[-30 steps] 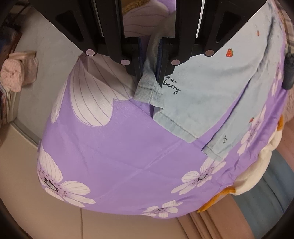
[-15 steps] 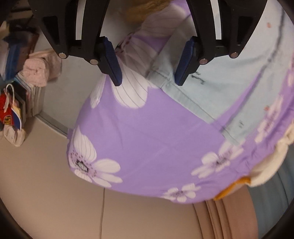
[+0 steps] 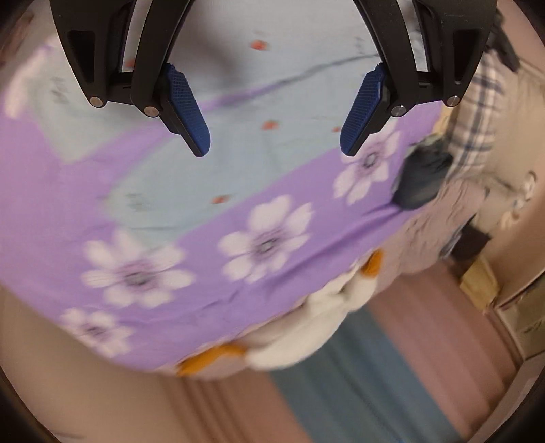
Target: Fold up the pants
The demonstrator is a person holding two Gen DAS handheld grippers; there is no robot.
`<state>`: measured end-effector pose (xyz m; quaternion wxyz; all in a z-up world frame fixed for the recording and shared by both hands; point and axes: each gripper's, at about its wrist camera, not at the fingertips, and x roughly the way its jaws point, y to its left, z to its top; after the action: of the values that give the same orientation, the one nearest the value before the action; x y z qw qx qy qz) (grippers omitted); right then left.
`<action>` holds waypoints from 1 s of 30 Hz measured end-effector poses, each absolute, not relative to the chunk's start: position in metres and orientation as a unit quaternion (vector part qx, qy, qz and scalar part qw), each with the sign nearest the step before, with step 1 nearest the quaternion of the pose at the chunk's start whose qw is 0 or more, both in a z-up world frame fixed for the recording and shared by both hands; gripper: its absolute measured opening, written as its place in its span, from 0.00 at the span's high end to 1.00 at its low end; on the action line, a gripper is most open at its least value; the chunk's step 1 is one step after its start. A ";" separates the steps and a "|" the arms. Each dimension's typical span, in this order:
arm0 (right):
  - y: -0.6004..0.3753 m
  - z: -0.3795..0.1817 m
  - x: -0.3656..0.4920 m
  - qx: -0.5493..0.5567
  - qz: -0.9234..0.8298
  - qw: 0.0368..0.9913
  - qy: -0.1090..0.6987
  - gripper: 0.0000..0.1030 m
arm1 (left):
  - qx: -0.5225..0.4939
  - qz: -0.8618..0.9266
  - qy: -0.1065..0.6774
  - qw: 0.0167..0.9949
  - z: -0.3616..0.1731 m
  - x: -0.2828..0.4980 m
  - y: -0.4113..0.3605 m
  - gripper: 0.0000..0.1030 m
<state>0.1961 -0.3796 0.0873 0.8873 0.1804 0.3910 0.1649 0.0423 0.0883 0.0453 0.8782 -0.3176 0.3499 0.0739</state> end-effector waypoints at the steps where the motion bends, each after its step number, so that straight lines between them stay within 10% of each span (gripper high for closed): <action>1: -0.366 0.084 0.204 0.171 0.160 0.886 0.399 0.24 | -0.319 0.072 0.356 0.875 0.041 0.046 0.086 0.03; 18: -0.308 -0.044 0.355 0.146 -0.026 0.834 0.531 0.25 | -0.322 0.092 0.419 0.844 -0.002 0.060 0.083 0.04; 21: -0.305 -0.042 0.350 0.112 -0.054 0.841 0.526 0.50 | -0.331 0.097 0.416 0.842 -0.004 0.059 0.086 0.04; 23: -0.307 -0.040 0.345 0.093 -0.068 0.853 0.509 0.83 | -0.344 0.093 0.408 0.841 -0.004 0.055 0.088 0.04; 30: -0.328 -0.007 0.304 0.137 -0.016 0.875 0.464 0.94 | -0.341 0.095 0.393 0.848 0.010 0.048 0.083 0.04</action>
<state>0.3039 -0.3284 -0.0072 0.8751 0.1366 0.4640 -0.0164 0.0478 0.0827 0.0099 0.8484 -0.3414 0.3931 0.0952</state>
